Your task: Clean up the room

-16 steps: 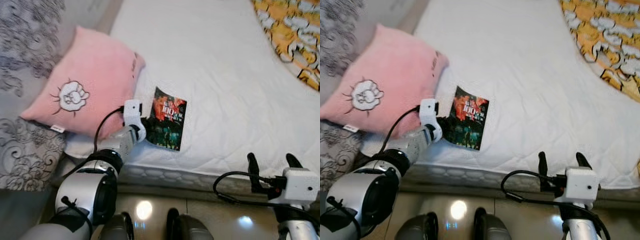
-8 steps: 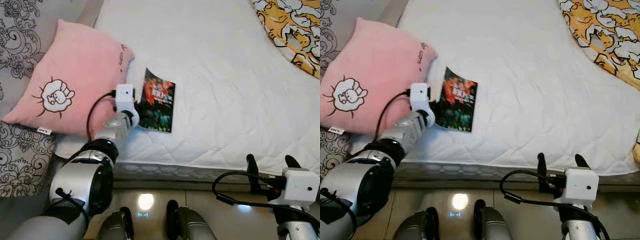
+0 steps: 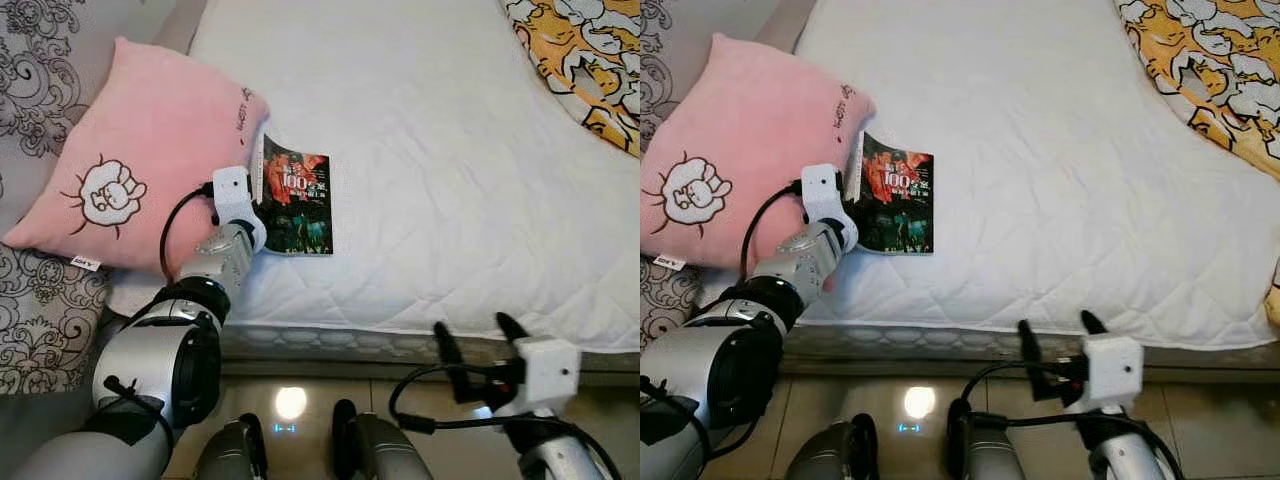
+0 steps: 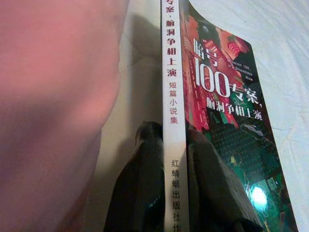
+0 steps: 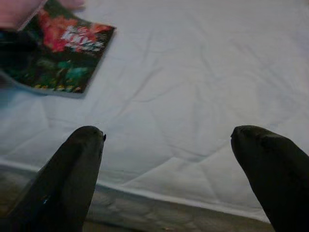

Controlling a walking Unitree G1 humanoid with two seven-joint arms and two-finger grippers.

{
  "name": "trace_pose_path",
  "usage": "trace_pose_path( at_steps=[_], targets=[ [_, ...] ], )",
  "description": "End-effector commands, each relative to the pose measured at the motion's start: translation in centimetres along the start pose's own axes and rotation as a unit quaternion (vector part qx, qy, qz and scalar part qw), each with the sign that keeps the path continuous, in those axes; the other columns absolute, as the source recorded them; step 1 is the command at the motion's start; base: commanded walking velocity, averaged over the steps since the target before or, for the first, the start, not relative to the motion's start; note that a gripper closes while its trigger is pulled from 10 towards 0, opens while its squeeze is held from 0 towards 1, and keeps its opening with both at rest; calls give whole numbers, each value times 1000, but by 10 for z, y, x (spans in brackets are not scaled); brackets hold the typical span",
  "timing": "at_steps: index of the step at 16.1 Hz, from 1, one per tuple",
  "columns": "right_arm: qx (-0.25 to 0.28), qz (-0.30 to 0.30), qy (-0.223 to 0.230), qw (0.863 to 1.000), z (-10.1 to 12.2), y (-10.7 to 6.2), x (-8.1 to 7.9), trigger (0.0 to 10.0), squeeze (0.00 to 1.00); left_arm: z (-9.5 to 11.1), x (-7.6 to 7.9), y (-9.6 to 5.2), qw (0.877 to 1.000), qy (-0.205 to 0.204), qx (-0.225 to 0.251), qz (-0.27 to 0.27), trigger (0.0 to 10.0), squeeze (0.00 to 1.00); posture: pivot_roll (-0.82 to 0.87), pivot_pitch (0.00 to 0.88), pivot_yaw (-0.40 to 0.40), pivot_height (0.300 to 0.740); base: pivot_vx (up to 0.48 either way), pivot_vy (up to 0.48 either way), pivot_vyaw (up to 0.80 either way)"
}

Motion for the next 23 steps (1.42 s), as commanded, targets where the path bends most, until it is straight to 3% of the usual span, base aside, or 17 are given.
trace_pose_path(
  at_steps=[1, 4, 7, 8, 9, 17, 22, 23],
  targets=[
    [-28, 17, 11, 999, -8, -2, -1, 10000, 75, -9, -8, -2, 1000, 0, -14, 15, 10000, 0, -127, 243, -87, 740, 0, 0, 0],
    [-41, 45, 21, 998, -12, 2, -6, 10000, 78, -10, -11, -3, 1000, 13, -18, 18, 10000, 0, -112, 244, -94, 740, 0, 0, 0],
    [-51, 67, 22, 996, -15, 7, -9, 10000, 78, -1, -14, -2, 997, 78, -4, 6, 10000, 0, -94, 242, -100, 740, 0, 0, 0],
    [-51, 68, 22, 996, -16, 9, -9, 10000, 78, 0, -9, -2, 993, 115, -2, -13, 10000, 867, -87, 240, -98, 740, 0, 0, 0],
    [-51, 69, 23, 996, -16, 9, -10, 10000, 82, 2, -8, -2, 990, 141, 1, -18, 10000, 1000, -87, 238, -97, 740, 0, 0, 0],
    [-47, 59, 27, 997, -18, 9, -8, 10000, 78, 22, 3, 1, 977, 205, 23, -50, 10000, 1000, -77, 226, -78, 740, 0, 0, 0],
    [-44, 61, 29, 997, -20, 13, -10, 10000, 78, 57, 19, 1, 964, 235, 86, -92, 10000, 1000, -61, 213, -70, 740, 0, 0, 0],
    [-42, 60, 29, 997, -20, 15, -10, 10000, 86, 72, 25, 0, 957, 240, 117, -109, 10000, 1000, -52, 209, -64, 740, 0, 0, 0]
  ],
)
Point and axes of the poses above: a point about 5 cm out from each wrist's last joint towards the gripper, its own y axis pointing out of the wrist towards the gripper, its own z axis along the axis of the wrist's last joint, x = y × z, the point moved 2 cm from there along y, pointing out of the wrist towards the gripper, and after that the axes turned 15 degrees about y, right-handed, at the moved point
